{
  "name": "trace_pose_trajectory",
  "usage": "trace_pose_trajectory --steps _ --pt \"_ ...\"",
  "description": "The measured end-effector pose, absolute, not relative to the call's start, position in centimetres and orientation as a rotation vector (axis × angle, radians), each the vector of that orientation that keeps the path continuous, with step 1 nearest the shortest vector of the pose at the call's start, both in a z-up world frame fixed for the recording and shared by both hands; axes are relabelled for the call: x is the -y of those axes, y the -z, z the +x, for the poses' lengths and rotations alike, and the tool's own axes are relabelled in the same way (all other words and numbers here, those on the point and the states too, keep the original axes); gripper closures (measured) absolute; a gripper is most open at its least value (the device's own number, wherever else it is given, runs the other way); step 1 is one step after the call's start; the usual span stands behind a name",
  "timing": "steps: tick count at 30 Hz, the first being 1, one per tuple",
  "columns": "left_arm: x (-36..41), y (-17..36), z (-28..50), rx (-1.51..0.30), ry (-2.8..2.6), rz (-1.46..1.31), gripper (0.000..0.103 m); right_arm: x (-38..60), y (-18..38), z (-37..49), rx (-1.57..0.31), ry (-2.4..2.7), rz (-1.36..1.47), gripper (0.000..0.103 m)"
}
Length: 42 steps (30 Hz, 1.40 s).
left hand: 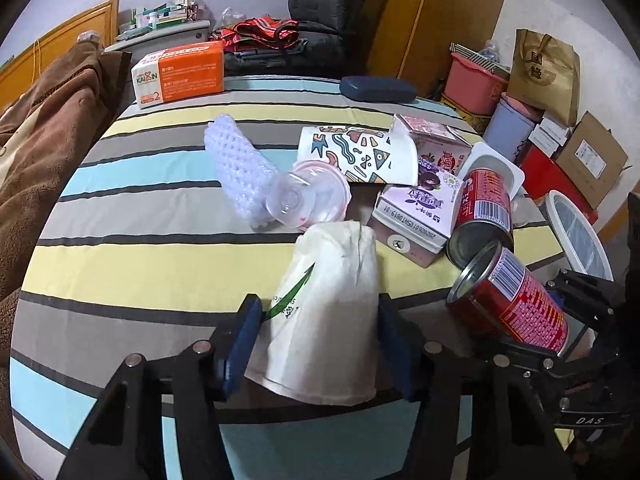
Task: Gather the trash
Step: 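Grasp the white tissue pack with the left tool while the right tool grasps a red can, then carry tissue pack and red can over the wastebasket and open both tools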
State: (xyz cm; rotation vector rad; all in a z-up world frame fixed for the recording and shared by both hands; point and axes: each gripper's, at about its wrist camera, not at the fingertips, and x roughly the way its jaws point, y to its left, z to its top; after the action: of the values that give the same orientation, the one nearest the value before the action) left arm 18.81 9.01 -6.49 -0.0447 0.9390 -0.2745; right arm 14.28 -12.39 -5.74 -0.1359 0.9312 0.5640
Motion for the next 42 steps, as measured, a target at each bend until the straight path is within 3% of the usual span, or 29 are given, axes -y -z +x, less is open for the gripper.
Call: trace_pose_trajectory --steps 4,13,15,17,20,23,24,26,30,42 --pt "-8.8 6.3 18.5 -0.932 0.273 -0.047 0.055 12.5 5.7 14.1 -0.927 -0.558 -0.122 0.048" --pt "-8.6 5.9 18.0 -0.912 0.259 -0.049 0.059 13.0 5.8 13.7 -0.918 -0.552 -0.080 0.049" --pt "-8.7 6.2 18.2 -0.914 0.243 -0.055 0.056 13.0 5.8 13.6 -0.917 -0.555 -0.076 0.049" --pt "-8.3 6.4 17.9 -0.908 0.226 -0.025 0.044 13.0 5.8 13.4 -0.916 -0.554 -0.076 0.049" --pt "-7.7 7.0 17.8 -0.917 0.179 0.037 0.034 13.2 5.8 13.2 -0.915 -0.553 -0.070 0.049" --pt "-7.4 7.0 17.8 -0.920 0.161 0.058 0.034 13.3 5.8 13.3 -0.915 -0.545 -0.062 0.049" --pt "-7.5 6.9 17.8 -0.920 0.157 0.046 0.035 13.3 5.8 13.3 -0.914 -0.543 -0.061 0.049" --pt "-7.7 6.7 17.8 -0.919 0.153 0.042 0.051 13.5 5.8 13.1 -0.908 -0.538 -0.056 0.049" --pt "-8.3 6.5 17.6 -0.918 0.171 -0.017 0.064 13.7 5.7 12.9 -0.901 -0.537 -0.046 0.049" --pt "-7.4 3.8 15.7 -0.832 0.210 -0.062 0.068 15.1 4.4 11.7 -0.845 -0.505 0.010 0.049"
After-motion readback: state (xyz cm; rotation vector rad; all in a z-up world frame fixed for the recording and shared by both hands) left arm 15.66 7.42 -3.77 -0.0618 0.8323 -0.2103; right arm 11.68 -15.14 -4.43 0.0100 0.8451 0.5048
